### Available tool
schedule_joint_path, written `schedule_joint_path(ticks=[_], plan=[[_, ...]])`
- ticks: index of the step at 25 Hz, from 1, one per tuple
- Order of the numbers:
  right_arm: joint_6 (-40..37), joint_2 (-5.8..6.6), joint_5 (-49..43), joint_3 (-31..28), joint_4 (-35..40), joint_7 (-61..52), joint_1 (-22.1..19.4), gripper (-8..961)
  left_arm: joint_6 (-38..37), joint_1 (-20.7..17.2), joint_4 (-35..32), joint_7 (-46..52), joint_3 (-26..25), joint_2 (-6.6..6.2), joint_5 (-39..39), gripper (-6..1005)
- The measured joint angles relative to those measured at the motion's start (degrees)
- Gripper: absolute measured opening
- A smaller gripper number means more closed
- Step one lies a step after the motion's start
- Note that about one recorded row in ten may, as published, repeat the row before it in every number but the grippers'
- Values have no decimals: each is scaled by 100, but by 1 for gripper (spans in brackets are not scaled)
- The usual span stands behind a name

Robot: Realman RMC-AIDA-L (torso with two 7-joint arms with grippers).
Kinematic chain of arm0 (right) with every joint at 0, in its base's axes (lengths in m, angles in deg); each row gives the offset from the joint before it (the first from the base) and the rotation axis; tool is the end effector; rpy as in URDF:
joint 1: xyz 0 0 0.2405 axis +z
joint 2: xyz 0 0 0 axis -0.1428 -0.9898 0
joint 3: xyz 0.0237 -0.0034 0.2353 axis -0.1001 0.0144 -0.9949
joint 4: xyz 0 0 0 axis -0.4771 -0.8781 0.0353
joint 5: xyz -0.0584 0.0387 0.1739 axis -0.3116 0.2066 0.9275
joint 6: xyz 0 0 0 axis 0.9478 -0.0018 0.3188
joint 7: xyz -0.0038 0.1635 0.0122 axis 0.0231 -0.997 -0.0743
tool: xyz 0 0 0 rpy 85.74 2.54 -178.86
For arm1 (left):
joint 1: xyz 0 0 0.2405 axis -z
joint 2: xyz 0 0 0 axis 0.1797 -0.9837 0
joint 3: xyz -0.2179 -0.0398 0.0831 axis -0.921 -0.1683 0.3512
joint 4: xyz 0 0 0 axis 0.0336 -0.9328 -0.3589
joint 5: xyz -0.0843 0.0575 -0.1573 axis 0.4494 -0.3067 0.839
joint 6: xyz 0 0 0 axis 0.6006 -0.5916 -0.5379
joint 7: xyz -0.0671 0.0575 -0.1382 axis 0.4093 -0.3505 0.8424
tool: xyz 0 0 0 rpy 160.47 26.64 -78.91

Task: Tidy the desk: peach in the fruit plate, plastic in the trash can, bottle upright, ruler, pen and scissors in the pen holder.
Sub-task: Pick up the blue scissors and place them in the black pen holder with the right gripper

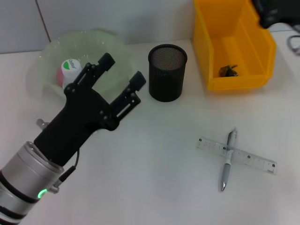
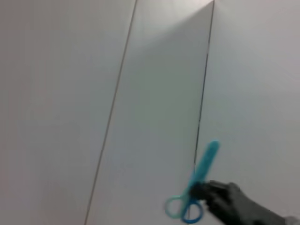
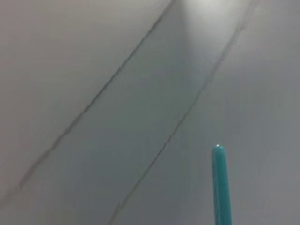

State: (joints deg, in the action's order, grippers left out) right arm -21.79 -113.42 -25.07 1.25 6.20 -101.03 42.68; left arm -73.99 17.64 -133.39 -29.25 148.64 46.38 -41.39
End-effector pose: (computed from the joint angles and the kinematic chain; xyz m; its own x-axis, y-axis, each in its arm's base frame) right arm 0.1782 0.3500 0.0821 0.6684 0.6116 -0.4234 -0.0642 -0.5195 -0.8520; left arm -0.1545 0.2480 -0.0371 0.4099 -0.0771 0.9089 0.5353 -0.7864 -0.3081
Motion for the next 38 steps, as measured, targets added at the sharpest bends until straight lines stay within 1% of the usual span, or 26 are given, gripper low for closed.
schedule_joint_path(ticks=[1, 2, 3, 4, 5, 6, 7, 8, 9, 10, 11, 12, 13, 14, 15, 16, 17, 18, 20, 23, 25, 26, 27, 28, 32, 38], plan=[[199, -13, 22, 130, -118, 613, 51, 118, -2, -18, -14, -4, 1, 8, -61, 793], [538, -22, 63, 246, -364, 1829, 182, 118, -2, -35, -31, -6, 0, 16, -116, 793], [538, -22, 63, 246, -364, 1829, 182, 119, -2, -35, -31, -6, 0, 16, -116, 793], [819, -22, 86, 312, -550, 2870, 301, 119, -4, -61, -59, -4, -6, 26, -174, 793], [819, -22, 86, 312, -550, 2870, 301, 119, -4, -106, -114, 6, -17, 40, -212, 792], [961, -22, 86, 334, -613, 3451, 363, 120, -5, -153, -166, 4, -21, 45, -212, 792], [1141, -29, 90, 353, -680, 4344, 454, 120, -6, -163, -178, 2, -21, 46, -213, 792], [1141, -29, 90, 353, -680, 4344, 454, 121, -6, -163, -178, 2, -21, 46, -213, 792], [1193, -30, 93, 357, -698, 4699, 487, 121, -6, -163, -178, 2, -21, 46, -213, 792], [1252, -39, 97, 374, -757, 5475, 523, 122, -4, -250, -264, -38, -44, 98, -238, 792], [1252, -39, 97, 374, -757, 5475, 523, 122, 4, -254, -263, -41, -58, 117, -248, 792], [1279, -48, 148, 412, -939, 6493, 549, 122, 10, -256, -256, -43, -69, 136, -253, 792], [1279, -48, 148, 412, -939, 6493, 549, 123, 14, -256, -239, -59, -85, 161, -258, 792], [1352, -51, 228, 454, -1201, 7592, 591, 123, 14, -256, -227, -78, -90, 172, -259, 792], [1424, -46, 263, 472, -1347, 8136, 622, 124, 11, -256, -218, -103, -92, 195, -260, 792], [1424, -46, 263, 472, -1347, 8136, 622, 124, 10, -256, -214, -134, -94, 208, -261, 792], [1567, -35, 288, 486, -1549, 8970, 694, 124, 11, -256, -214, -181, -94, 221, -262, 792], [1567, -35, 288, 486, -1549, 8970, 694, 125, 11, -256, -214, -181, -94, 221, -262, 792], [1595, -25, 296, 525, -1634, 9689, 756, 126, 26, -255, -222, -241, -95, 242, -264, 792], [1547, -25, 296, 577, -1558, 9977, 762, 127, 26, -255, -222, -241, -95, 242, -264, 792], [1565, -25, 275, 772, -1432, 10470, 737, 128, 38, -214, -225, -252, -95, 266, -250, 792], [1565, -25, 275, 772, -1432, 10470, 737, 128, 39, -214, -228, -253, -95, 266, -245, 792], [1729, -22, 256, 999, -1369, 10839, 682, 129, 40, -218, -241, -254, -97, 269, -235, 792], [1729, -22, 256, 999, -1369, 10839, 682, 129, 40, -218, -241, -254, -97, 269, -235, 792], [2356, -19, 249, 1473, -1209, 11610, 519, 131, 43, -208, -268, -237, -112, 281, -211, 791], [2671, -22, 250, 1526, -1103, 12224, 520, 133, 52, -200, -280, -237, -112, 293, -208, 791]])
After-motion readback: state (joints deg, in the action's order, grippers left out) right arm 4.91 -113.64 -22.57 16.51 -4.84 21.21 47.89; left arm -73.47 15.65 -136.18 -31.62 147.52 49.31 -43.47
